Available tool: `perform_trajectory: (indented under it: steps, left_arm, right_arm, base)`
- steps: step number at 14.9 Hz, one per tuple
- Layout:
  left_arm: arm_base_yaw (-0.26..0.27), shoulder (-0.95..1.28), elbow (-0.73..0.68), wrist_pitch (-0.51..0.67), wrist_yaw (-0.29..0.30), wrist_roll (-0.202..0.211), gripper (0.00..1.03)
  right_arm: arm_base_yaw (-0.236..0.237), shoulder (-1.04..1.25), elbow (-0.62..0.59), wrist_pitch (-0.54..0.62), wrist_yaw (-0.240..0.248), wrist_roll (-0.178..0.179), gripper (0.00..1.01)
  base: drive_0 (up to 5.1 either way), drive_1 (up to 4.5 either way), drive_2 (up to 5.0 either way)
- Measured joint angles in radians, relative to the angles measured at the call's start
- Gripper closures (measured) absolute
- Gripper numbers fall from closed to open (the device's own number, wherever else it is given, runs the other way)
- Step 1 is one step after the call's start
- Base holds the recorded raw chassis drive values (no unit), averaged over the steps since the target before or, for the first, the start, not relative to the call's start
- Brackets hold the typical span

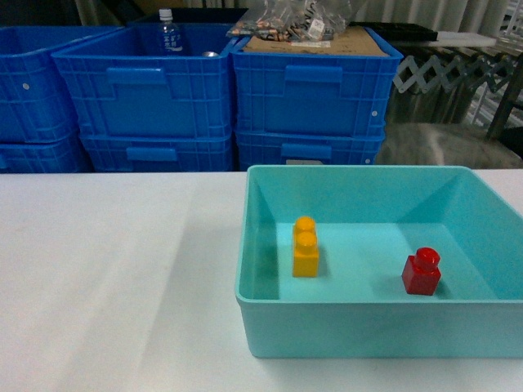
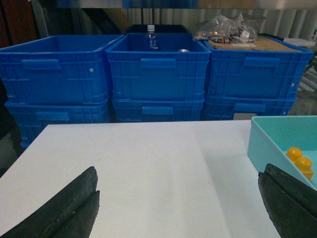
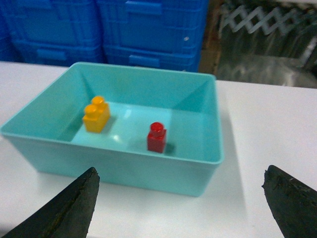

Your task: Pick red block from blue box to shelf

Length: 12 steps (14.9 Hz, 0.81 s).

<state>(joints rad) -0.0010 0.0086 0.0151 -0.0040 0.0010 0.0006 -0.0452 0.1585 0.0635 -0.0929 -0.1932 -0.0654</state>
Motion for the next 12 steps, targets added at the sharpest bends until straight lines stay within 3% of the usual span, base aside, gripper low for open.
perform_trajectory:
  steps: [1, 2, 3, 6, 9, 12]
  left_arm:
    - [0.000, 0.000, 0.000, 0.000, -0.001, 0.000, 0.05]
    - [0.000, 0.000, 0.000, 0.000, -0.002, 0.000, 0.05]
    - [0.000, 0.000, 0.000, 0.000, -0.002, 0.000, 0.05]
    - [0.000, 0.000, 0.000, 0.000, -0.002, 0.000, 0.05]
    - [0.000, 0.000, 0.000, 0.000, -0.002, 0.000, 0.05]
    - [0.000, 0.000, 0.000, 0.000, -0.002, 0.000, 0.05]
  right_arm:
    - [0.029, 0.143, 0.040, 0.043, -0.035, -0.014, 0.03]
    - [0.061, 0.257, 0.080, 0.105, -0.034, -0.013, 0.03]
    - [0.103, 0.415, 0.140, 0.185, 0.009, -0.007, 0.03]
    - [0.190, 0.911, 0.346, 0.331, 0.073, 0.045, 0.03]
    - [0.216, 1.309, 0.591, 0.301, 0.119, 0.096, 0.03]
    - [0.242, 1.573, 0.793, 0.219, 0.185, 0.111, 0.03]
  base:
    - [0.0, 0.00, 0.0]
    - [0.0, 0.00, 0.0]
    - [0.0, 0.00, 0.0]
    - [0.0, 0.00, 0.0]
    - [0.0, 0.00, 0.0]
    - [0.0, 0.00, 0.0]
